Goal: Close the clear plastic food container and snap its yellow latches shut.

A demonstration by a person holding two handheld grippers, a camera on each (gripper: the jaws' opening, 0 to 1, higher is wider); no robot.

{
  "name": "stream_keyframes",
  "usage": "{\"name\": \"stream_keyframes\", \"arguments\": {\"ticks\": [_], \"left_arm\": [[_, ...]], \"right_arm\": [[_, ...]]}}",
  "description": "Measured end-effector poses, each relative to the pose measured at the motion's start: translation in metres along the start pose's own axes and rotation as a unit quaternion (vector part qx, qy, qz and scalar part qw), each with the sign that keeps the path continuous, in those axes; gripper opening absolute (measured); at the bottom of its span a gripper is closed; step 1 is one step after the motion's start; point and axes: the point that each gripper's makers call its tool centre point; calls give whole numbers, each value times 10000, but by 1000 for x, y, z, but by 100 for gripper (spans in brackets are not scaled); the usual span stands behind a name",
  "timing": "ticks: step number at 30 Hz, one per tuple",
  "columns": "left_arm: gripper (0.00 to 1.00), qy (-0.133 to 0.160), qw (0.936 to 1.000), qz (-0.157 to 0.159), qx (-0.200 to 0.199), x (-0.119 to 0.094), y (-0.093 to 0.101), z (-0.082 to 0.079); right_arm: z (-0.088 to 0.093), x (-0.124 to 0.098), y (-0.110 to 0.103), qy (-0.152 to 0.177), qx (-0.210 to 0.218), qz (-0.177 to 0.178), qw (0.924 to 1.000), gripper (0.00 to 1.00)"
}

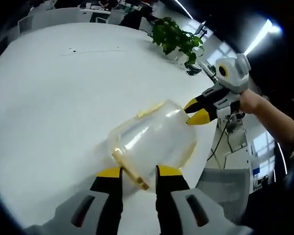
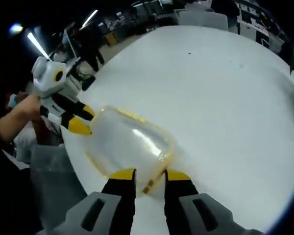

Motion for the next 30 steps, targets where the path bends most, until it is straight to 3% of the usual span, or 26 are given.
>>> {"name": "stream_keyframes", "arguments": {"ticks": [5, 9, 16, 19, 24, 26, 28, 30], "left_arm": [[25, 48, 10000, 22, 43, -1, 1, 0], [27, 27, 9992, 9, 409, -1, 0, -3], [29, 39, 9976, -20, 687, 0, -1, -6], [30, 14, 9925, -61, 1218, -2, -2, -9], [29, 13, 9790, -182, 2029, -5, -1, -18], [30, -9, 9778, -153, 2091, -5, 2, -18], [29, 190, 9696, 71, 2438, -4, 11, -27], [29, 172, 9714, 30, 2368, -4, 14, -29]], "right_arm": [[0, -3, -1, -104, -259, 140, 9995, 21], [-1, -4, -1, -424, -803, 217, 9956, 21], [-2, -3, -1, -602, -914, 303, 9935, 22], [-1, -5, -1, -643, -1160, 274, 9908, 22], [-8, -6, -2, -635, -1947, 194, 9786, 19], [-11, -7, -7, -655, -1956, 151, 9784, 19], [-20, -4, -16, -520, -2133, -5, 9756, 20], [-25, -1, -23, -487, -2286, -86, 9723, 21]]}}
Point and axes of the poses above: the point that each gripper's makers call its tool centre point, and the gripper's own axes: x roughly forward along the fingers, y roughly to its right, z roughly out of its underside, and after that the axes turned 12 degrees about y, right-handed
